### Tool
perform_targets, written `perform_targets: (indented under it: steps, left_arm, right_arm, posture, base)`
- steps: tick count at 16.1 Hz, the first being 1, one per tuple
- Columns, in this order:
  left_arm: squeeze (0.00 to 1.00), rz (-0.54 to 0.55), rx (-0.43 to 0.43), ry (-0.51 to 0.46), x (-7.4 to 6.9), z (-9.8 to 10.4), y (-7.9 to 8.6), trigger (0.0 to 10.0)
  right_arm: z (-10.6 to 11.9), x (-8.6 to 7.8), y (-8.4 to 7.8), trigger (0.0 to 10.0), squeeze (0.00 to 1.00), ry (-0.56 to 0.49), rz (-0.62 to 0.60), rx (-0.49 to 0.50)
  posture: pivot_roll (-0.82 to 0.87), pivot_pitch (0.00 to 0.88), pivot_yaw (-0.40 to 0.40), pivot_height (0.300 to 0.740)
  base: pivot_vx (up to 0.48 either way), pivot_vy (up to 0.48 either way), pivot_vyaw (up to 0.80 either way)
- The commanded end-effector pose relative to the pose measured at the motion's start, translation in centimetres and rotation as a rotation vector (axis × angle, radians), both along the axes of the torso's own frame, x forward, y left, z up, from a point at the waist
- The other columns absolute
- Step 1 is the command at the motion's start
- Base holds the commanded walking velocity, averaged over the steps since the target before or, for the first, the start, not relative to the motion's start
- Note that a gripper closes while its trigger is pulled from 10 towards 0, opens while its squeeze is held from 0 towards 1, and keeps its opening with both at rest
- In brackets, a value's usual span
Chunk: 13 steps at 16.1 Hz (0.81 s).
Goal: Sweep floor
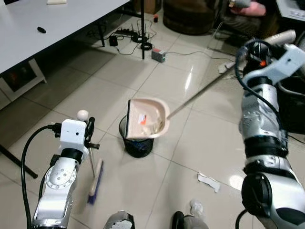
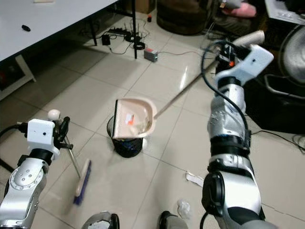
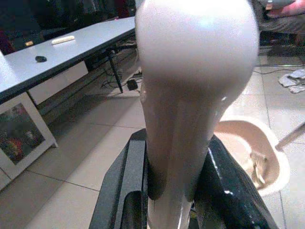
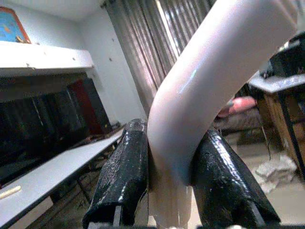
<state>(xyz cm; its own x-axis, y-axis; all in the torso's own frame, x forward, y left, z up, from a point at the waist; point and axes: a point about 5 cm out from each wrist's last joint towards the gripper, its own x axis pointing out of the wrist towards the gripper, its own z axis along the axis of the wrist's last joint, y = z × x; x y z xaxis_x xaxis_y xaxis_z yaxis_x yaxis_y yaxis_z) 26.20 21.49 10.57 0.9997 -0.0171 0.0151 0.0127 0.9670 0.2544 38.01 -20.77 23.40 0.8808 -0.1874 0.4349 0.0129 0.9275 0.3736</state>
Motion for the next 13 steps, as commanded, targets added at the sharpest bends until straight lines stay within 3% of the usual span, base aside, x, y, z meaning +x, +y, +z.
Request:
perform_targets:
  steps: [1,10,13]
  left_arm:
    - [0.00,-0.001,0.028,-0.021,0.0,0.6,0.1,10.0]
    - [0.00,0.014,0.043,-0.018,-0.8,0.7,0.7,10.0]
    - [0.00,0.018,0.047,-0.010,-1.3,0.7,0.7,10.0]
  right_arm:
    - [1.7,0.0,0.6,10.0,0.00,-0.094,0.003,-0.026]
    - [3.4,-0.2,7.0,10.0,0.00,-0.328,-0.060,-0.364]
    - [4.2,-0.3,9.1,10.0,0.00,-0.388,-0.038,-0.431]
  posture:
    - [0.12,0.126,0.003,0.740]
    - [0.15,0.165,-0.001,0.740]
    - [0.16,0.187,-0.007,0.740]
  base:
    - [0.000,0.000,0.00]
    - [0.000,0.000,0.00]
    - [0.000,0.000,0.00]
